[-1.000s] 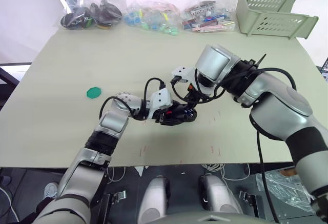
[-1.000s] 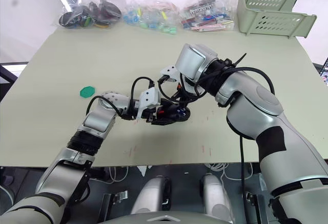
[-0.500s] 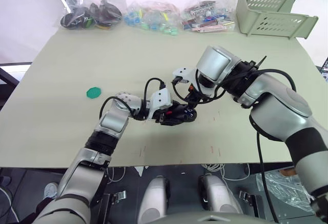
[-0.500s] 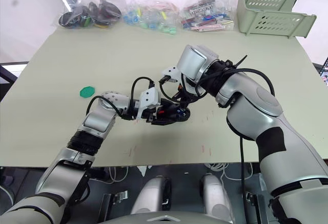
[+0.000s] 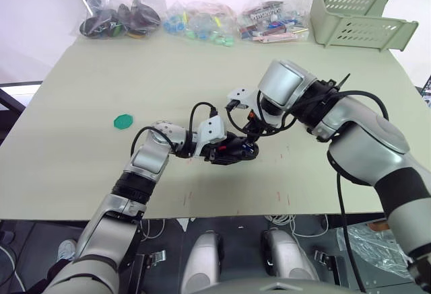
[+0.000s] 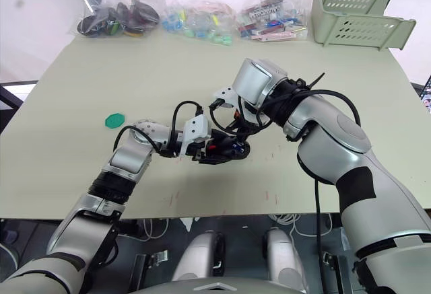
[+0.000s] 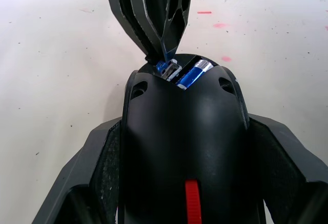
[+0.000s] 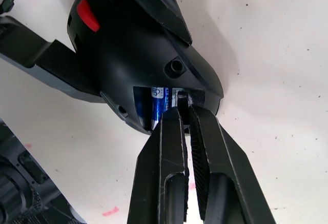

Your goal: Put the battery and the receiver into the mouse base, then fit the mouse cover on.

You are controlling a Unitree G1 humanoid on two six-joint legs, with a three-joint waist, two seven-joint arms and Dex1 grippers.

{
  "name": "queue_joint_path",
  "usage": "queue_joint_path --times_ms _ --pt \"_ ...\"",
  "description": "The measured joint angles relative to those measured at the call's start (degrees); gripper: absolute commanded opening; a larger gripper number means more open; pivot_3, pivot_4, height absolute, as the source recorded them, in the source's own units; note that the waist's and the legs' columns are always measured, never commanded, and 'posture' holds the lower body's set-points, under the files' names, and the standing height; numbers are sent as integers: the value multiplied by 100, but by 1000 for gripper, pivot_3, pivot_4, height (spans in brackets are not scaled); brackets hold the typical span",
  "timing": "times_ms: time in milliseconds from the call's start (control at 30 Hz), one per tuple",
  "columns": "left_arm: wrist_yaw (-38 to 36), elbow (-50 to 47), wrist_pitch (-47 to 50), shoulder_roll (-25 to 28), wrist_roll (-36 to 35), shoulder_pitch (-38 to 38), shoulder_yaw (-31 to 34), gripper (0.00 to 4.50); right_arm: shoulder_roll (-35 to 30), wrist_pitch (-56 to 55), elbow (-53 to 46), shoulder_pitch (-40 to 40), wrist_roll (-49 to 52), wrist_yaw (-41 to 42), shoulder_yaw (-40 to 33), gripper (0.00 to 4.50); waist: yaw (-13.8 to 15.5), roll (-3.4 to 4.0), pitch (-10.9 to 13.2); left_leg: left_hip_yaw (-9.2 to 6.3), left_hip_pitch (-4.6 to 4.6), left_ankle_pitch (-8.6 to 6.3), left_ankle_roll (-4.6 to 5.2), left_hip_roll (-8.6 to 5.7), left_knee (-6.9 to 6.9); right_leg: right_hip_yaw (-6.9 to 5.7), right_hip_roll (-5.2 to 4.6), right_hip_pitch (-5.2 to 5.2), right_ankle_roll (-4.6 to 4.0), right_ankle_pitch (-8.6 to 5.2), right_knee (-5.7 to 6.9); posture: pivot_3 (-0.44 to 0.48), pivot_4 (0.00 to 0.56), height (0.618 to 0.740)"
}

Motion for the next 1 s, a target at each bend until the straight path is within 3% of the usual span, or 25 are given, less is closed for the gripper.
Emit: queue_joint_path --times_ms 1000 --pt "1 32 -2 -15 19 -15 -1 2932 -131 280 -649 234 34 -374 -80 0 0 0 0 0 2 0 0 0 0 0 0 2 0 0 0 0 150 740"
